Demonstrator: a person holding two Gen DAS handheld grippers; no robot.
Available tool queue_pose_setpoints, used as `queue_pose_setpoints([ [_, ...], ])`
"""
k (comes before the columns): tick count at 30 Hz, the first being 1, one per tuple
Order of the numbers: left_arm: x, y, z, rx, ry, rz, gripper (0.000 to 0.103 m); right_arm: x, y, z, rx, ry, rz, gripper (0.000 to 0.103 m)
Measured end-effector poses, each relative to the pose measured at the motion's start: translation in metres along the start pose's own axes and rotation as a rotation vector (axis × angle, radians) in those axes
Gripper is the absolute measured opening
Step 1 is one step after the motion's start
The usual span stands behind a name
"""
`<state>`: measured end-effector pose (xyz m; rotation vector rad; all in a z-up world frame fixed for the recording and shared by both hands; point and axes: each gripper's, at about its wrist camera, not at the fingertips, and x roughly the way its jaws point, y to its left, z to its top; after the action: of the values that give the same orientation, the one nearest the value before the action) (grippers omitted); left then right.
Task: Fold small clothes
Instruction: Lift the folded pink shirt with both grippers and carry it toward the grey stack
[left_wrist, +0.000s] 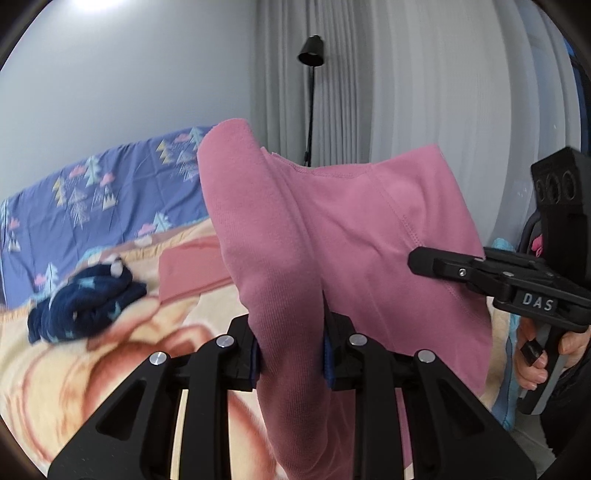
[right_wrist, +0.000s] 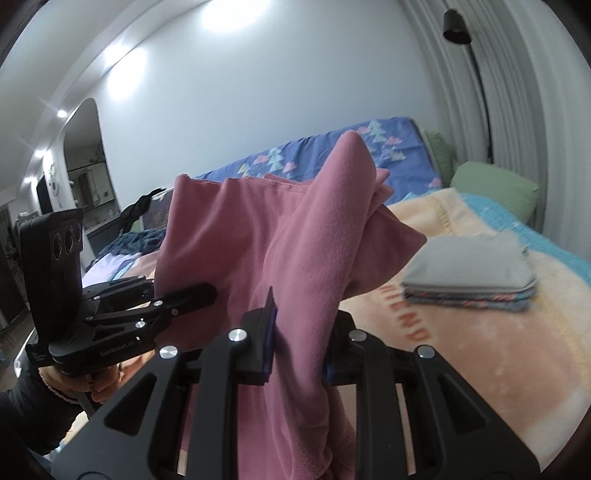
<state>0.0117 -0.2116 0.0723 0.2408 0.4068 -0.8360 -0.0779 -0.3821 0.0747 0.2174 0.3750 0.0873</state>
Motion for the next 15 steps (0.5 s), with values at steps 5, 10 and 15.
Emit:
queue_pose_setpoints([
  [5,0.013,-0.016,0.023,0.033,-0.012,-0.016,0.025,-0.011,-0.014,0.012,-0.026,-0.049,-0.057,0.020],
  [10,0.029,-0.030,0.048,0.063,-0.040,-0.037,0.025,-0.021,-0.036,0.028,-0.036,-0.092,-0.110,0.020],
  [15,0.051,-0.044,0.075,0.081,-0.066,-0.065,0.025,-0.029,-0.055,0.044,-0.051,-0.130,-0.181,0.020],
])
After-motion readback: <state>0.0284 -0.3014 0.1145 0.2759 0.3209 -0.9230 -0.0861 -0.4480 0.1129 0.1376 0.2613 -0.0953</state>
